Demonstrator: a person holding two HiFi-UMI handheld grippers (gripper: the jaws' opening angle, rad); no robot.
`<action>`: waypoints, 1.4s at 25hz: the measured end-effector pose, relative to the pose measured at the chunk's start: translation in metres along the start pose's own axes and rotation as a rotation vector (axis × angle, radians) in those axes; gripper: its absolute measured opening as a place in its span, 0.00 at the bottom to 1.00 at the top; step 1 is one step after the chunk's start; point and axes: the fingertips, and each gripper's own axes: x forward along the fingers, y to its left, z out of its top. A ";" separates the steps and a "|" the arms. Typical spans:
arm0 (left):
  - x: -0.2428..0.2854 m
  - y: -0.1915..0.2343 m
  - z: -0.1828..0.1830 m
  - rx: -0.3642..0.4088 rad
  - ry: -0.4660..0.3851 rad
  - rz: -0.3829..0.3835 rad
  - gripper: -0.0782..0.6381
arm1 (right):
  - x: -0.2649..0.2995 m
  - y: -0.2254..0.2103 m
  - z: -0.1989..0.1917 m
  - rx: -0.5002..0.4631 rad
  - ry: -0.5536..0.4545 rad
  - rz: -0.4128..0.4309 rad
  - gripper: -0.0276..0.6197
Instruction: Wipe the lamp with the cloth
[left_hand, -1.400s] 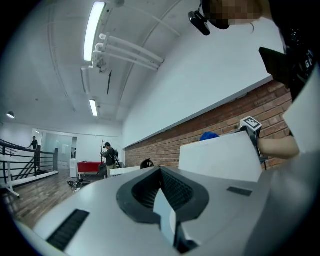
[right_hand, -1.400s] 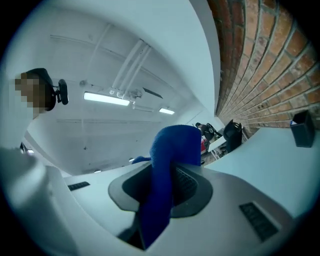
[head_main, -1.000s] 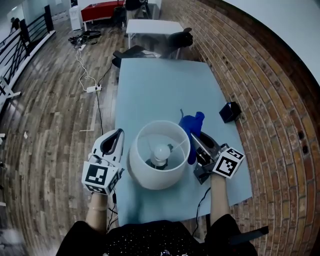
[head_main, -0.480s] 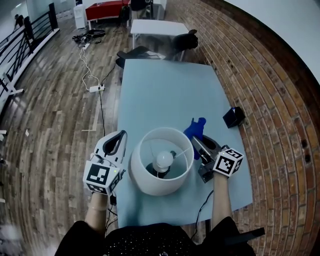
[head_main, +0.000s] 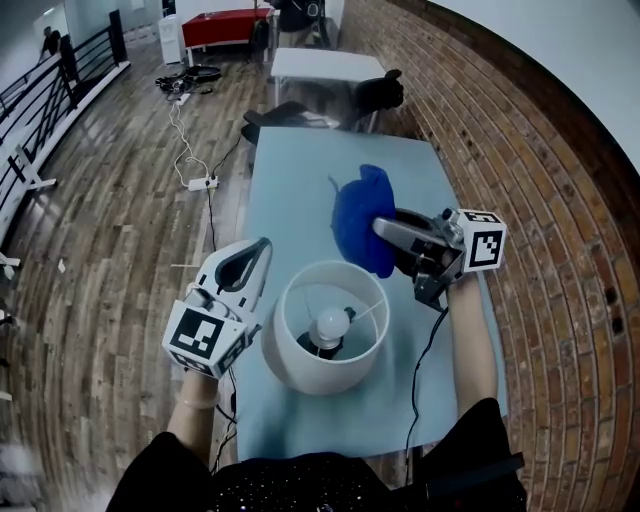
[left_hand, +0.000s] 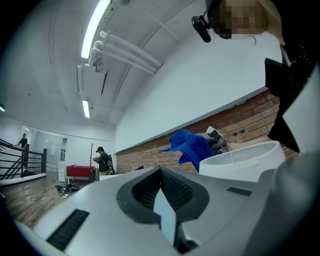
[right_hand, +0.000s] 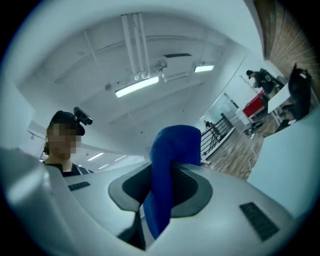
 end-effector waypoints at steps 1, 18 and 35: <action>0.000 -0.001 0.000 -0.001 0.001 -0.002 0.12 | 0.006 0.002 -0.004 0.022 0.028 0.038 0.18; 0.024 0.015 -0.054 -0.079 0.065 -0.040 0.12 | 0.041 -0.060 -0.080 0.210 0.272 0.174 0.18; 0.032 0.009 -0.092 -0.146 0.086 -0.103 0.12 | 0.030 -0.130 -0.147 0.296 0.475 0.081 0.18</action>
